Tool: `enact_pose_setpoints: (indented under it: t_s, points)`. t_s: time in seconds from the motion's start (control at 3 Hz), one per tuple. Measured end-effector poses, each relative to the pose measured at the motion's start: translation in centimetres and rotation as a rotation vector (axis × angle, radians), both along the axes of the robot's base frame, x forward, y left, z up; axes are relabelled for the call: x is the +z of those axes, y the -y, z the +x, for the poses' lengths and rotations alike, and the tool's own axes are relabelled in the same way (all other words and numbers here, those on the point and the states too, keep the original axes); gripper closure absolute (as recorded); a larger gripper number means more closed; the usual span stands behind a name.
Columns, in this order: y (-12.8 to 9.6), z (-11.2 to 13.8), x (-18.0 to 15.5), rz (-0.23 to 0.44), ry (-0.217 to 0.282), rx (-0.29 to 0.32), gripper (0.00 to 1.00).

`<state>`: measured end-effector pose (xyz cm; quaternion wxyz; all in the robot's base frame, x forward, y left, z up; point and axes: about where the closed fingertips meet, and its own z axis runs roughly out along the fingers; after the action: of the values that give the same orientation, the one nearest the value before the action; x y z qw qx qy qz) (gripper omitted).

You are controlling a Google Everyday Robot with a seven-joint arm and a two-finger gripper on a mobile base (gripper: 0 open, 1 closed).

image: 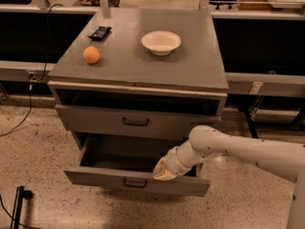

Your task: Open middle drawer

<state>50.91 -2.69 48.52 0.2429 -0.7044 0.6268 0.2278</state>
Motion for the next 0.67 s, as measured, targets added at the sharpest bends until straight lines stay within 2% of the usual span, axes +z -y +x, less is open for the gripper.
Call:
enact_pose_setpoints:
  t_s: [0.33, 0.67]
  points:
    - [-0.7, 0.3, -0.2, -0.024, 0.002, -0.017, 1.0]
    - [-1.7, 1.3, -0.7, -0.062, 0.01, -0.058, 1.0]
